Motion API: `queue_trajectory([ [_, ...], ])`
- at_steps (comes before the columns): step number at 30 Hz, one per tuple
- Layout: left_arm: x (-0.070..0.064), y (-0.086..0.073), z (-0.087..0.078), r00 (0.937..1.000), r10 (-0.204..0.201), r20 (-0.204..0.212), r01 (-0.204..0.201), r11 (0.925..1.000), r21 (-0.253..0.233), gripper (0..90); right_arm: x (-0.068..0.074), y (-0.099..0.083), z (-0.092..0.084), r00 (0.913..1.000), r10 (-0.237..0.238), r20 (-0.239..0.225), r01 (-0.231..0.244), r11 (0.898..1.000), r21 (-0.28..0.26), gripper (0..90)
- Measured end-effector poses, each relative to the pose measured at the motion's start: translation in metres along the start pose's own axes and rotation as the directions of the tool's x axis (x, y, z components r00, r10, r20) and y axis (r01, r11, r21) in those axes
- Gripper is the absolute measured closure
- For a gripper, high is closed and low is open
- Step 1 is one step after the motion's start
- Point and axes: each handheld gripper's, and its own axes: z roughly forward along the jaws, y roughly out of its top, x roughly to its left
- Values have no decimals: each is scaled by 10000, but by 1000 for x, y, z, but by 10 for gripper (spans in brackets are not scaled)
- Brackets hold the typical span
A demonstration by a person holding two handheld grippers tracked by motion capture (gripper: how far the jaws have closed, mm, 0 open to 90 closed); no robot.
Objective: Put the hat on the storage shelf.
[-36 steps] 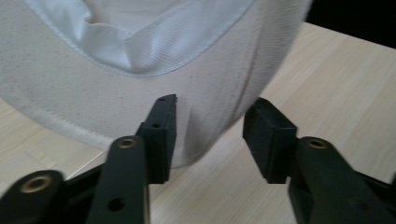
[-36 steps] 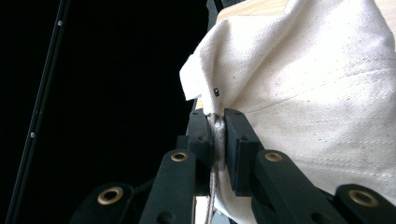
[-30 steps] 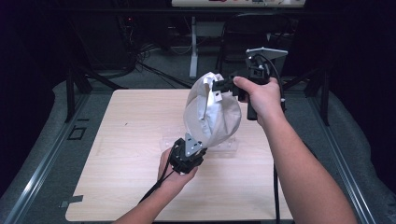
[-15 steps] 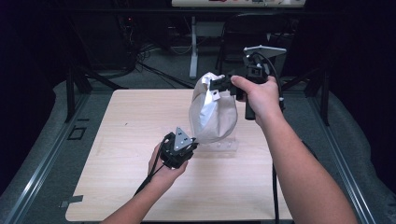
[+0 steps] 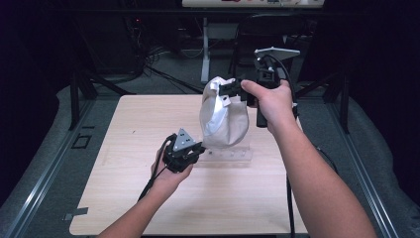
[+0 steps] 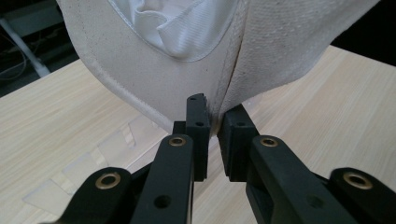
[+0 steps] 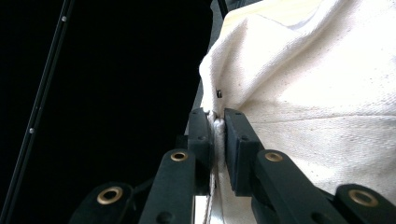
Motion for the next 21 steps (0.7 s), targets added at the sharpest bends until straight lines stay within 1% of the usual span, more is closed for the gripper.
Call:
queue_trajectory([
  [4,5,-1,4,9994,-259,236,258,9997,34,829,-3,-1,3,10000,29,59,-30,10000,48,821],
  [7,8,-3,9,9985,-362,409,359,9993,74,829,-7,-1,6,9999,81,85,-82,9999,90,822],
  [12,9,-7,17,9975,-454,539,448,9989,115,828,-16,-2,10,9997,219,90,-220,9996,154,822],
  [19,9,-11,28,9966,-458,684,440,9987,272,828,-26,-4,13,9991,341,253,-347,9991,235,821],
  [21,9,-12,31,9964,-409,748,386,9987,320,827,-29,-4,13,9990,351,271,-358,9990,273,822],
])
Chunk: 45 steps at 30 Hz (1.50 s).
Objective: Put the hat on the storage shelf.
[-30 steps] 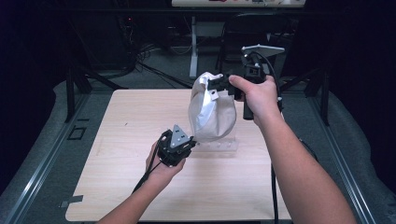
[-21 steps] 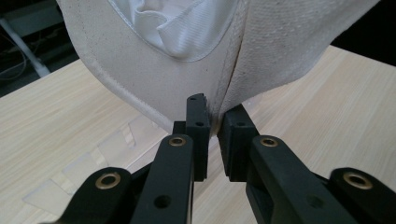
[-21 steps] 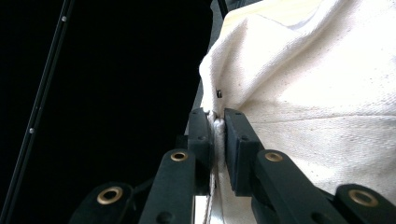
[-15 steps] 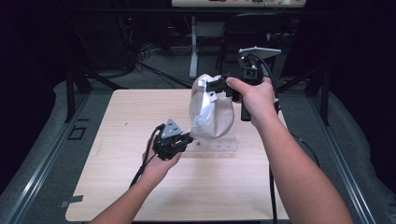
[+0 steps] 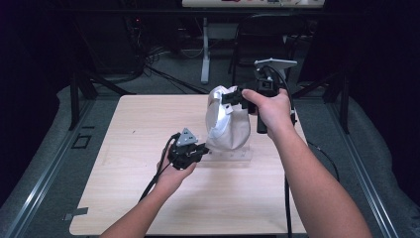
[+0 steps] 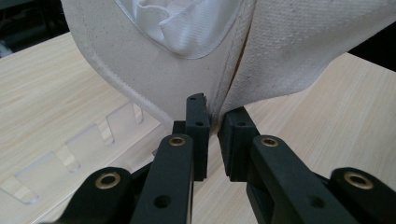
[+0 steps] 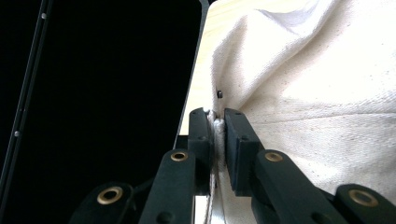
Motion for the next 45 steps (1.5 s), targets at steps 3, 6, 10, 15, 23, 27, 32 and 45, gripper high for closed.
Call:
queue_trajectory([
  [3,0,-1,3,10000,9,20,-9,10000,78,827,-3,-1,1,10000,60,33,-60,10000,16,822],
  [6,1,-3,6,10000,26,47,-26,10000,57,827,-7,-2,2,9999,135,38,-135,9999,35,822],
  [10,2,-6,9,10000,27,47,-27,10000,84,826,-11,-2,3,9998,166,61,-167,9998,91,822],
  [15,5,-10,11,9999,-40,165,39,10000,56,826,-10,-2,7,9999,140,74,-141,9998,171,821],
  [23,9,-20,10,9992,-385,108,384,9992,105,828,-8,-5,20,9999,135,-46,-133,9990,428,821],
  [27,8,-26,11,9989,-470,-1,470,9987,196,830,-9,-6,24,9998,187,-27,-185,9980,598,821],
  [32,7,-30,12,9985,-533,-156,537,9982,263,821,-12,-7,30,9999,117,-17,-116,9981,604,822],
  [45,-5,-28,6,9982,145,-578,-141,9999,74,628,-15,-8,38,9998,175,-27,-173,9982,576,821],
])
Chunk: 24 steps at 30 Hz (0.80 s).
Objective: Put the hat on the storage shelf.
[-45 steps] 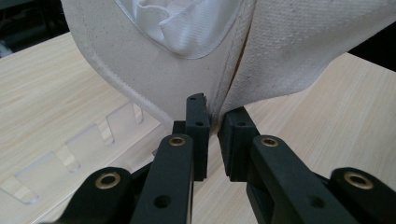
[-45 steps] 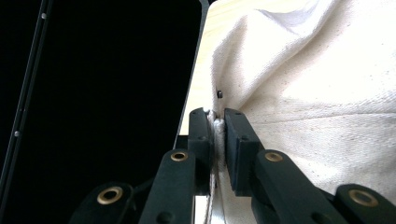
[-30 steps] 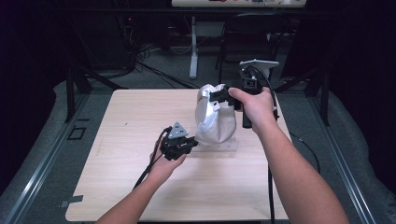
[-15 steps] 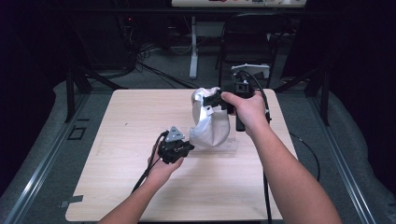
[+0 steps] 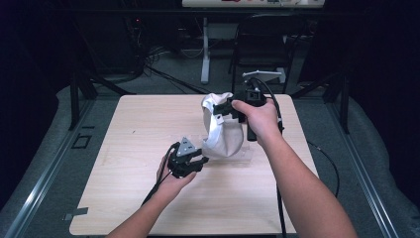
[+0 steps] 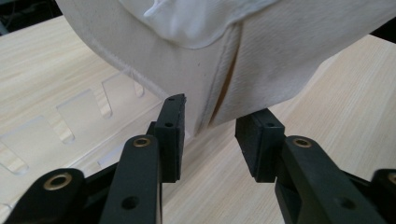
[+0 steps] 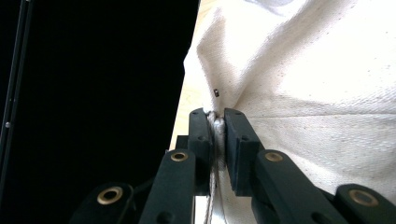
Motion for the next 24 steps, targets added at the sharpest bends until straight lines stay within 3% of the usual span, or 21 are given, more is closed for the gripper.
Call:
queue_trajectory([
  [5,-1,2,3,9994,-3,-354,1,10000,-33,632,0,0,1,10000,5,1,-5,10000,-24,821],
  [12,-3,2,6,9994,20,-351,-20,10000,-5,786,-1,0,1,10000,7,2,-7,10000,-33,821],
  [17,-1,2,5,9992,-28,-404,28,10000,0,820,-2,0,0,10000,10,10,-10,10000,-28,820],
  [24,2,-1,7,9985,-505,-205,508,9986,141,847,-2,-1,2,9999,-32,161,32,10000,5,820],
])
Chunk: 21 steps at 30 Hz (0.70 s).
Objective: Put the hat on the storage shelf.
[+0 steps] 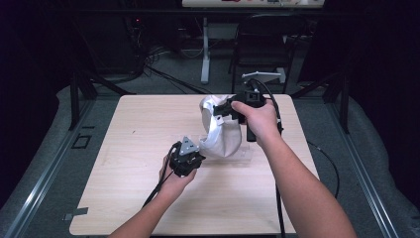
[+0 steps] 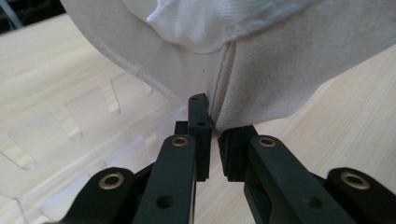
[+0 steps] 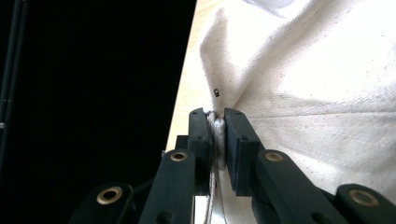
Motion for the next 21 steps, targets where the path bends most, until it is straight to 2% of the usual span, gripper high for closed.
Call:
queue_trajectory([
  [2,2,-2,1,9997,-212,94,213,9998,-12,851,0,0,2,10000,-16,50,16,10000,41,820],
  [6,5,-4,3,9982,-558,206,552,9981,267,855,-3,-2,9,9998,-56,190,53,9999,136,820],
  [7,5,-5,6,9987,-488,117,479,9969,619,855,-4,-2,10,9997,-56,227,52,9998,210,819],
  [8,5,-7,8,9989,-453,130,443,9967,676,855,-5,-2,13,9994,-35,354,27,9998,206,820],
  [9,5,-9,8,9983,-565,149,556,9970,541,856,-7,-2,14,9990,-126,425,113,9995,304,820],
  [10,6,-9,8,9975,-686,171,676,9962,558,856,-9,-2,17,9995,28,317,-37,9996,281,820],
  [12,5,-9,7,9980,-625,107,618,9966,540,855,-11,-2,18,9995,58,312,-69,9993,357,820],
  [13,4,-10,7,9989,-463,58,459,9975,531,855,-12,-2,18,9996,77,287,-87,9993,363,820],
  [18,4,-9,7,9991,-431,25,430,9977,522,834,-12,-1,16,9996,70,285,-78,9995,296,820],
  [21,4,-9,6,9986,-530,13,529,9978,394,777,-13,-1,15,9997,69,253,-75,9996,258,820],
])
